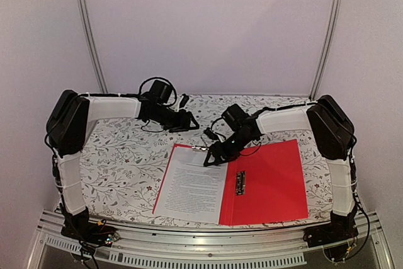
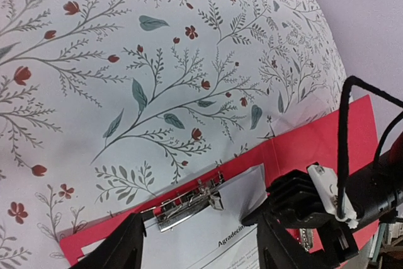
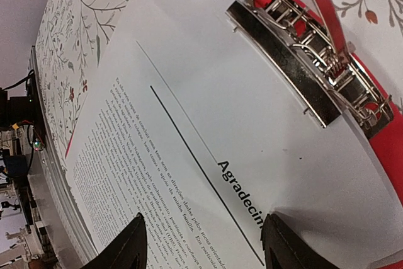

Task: Put the files into the folder
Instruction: Close the spring clip on the folder at the center of the board.

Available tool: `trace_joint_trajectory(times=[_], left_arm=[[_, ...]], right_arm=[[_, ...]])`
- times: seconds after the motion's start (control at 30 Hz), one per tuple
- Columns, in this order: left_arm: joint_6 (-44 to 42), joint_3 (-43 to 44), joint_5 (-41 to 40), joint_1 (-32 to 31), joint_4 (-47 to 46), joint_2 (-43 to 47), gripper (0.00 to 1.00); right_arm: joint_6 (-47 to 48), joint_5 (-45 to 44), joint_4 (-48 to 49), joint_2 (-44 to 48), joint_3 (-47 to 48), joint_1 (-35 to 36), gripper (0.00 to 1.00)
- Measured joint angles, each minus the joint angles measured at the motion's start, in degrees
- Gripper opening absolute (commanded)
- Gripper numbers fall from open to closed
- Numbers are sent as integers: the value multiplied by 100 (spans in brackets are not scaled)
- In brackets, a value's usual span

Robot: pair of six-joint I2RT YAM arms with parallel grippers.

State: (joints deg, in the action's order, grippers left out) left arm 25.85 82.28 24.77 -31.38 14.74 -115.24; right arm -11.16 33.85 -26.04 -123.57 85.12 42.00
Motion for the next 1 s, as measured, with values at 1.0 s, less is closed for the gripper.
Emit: trace_joint_trajectory(times=[1.0], left_arm=[[-232,811,20,-291,662,-835,29]], right_arm=[[28,-2,83,-4,-46,-2,62]])
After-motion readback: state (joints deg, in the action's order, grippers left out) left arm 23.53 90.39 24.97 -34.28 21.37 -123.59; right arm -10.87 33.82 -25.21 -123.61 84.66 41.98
